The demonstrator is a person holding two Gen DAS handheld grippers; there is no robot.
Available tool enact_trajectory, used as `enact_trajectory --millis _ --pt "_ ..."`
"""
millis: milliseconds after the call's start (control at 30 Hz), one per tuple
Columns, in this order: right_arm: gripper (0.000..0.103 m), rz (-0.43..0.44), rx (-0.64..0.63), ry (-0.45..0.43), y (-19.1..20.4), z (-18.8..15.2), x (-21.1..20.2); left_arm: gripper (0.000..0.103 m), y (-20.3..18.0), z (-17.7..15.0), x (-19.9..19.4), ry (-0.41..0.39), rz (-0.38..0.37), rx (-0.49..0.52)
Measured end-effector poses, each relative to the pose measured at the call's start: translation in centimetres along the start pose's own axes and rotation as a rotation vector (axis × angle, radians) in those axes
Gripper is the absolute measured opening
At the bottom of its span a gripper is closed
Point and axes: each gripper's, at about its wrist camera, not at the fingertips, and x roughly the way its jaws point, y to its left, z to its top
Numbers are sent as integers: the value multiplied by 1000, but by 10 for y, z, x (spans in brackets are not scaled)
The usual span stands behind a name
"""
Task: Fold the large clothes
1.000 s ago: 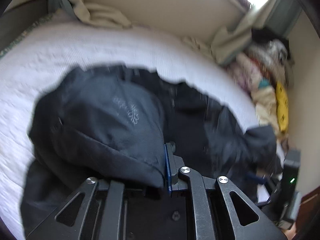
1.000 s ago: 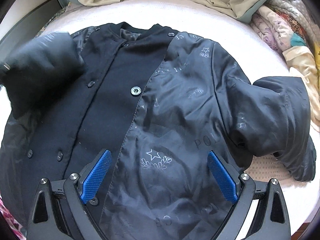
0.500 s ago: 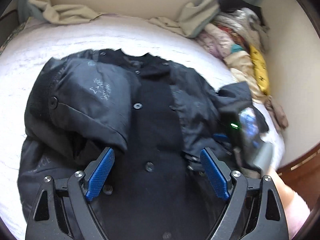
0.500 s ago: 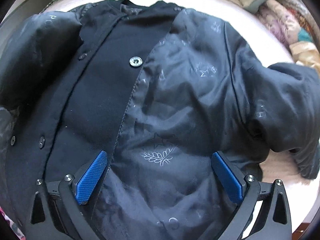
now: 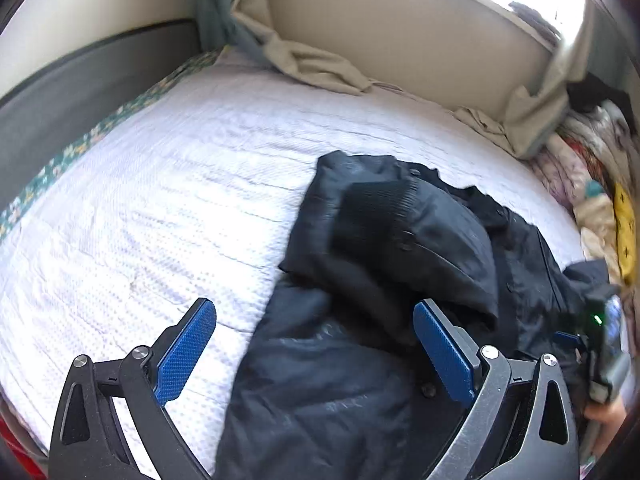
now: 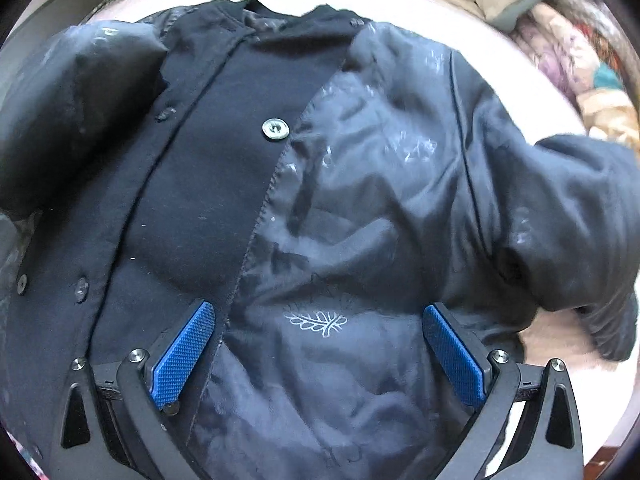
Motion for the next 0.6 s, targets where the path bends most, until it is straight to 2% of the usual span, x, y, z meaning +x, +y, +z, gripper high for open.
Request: enact_trajectory --millis 67,133,300,400,467,533,600 --pt "86 -54 -68 -77 15 3 -19 101 9 6 1 -8 15 -28" --pt "83 -88 -116 -172 32 6 -44 101 16 10 0 -15 31 -47" --pt "76 9 -188 -301 86 38 -90 101 35 17 -7 -40 56 -116" --pt "76 22 -265 -344 130 66 -102 101 42 17 -7 -40 62 -143" --pt "76 17 -323 -342 158 75 -97 101 46 19 -5 -31 52 -161" --pt "76 -12 -399 -309 183 84 -82 101 50 18 -3 -19 41 -175" --pt "76 -87 -483 -271 205 87 -59 101 53 18 -2 -12 28 -188"
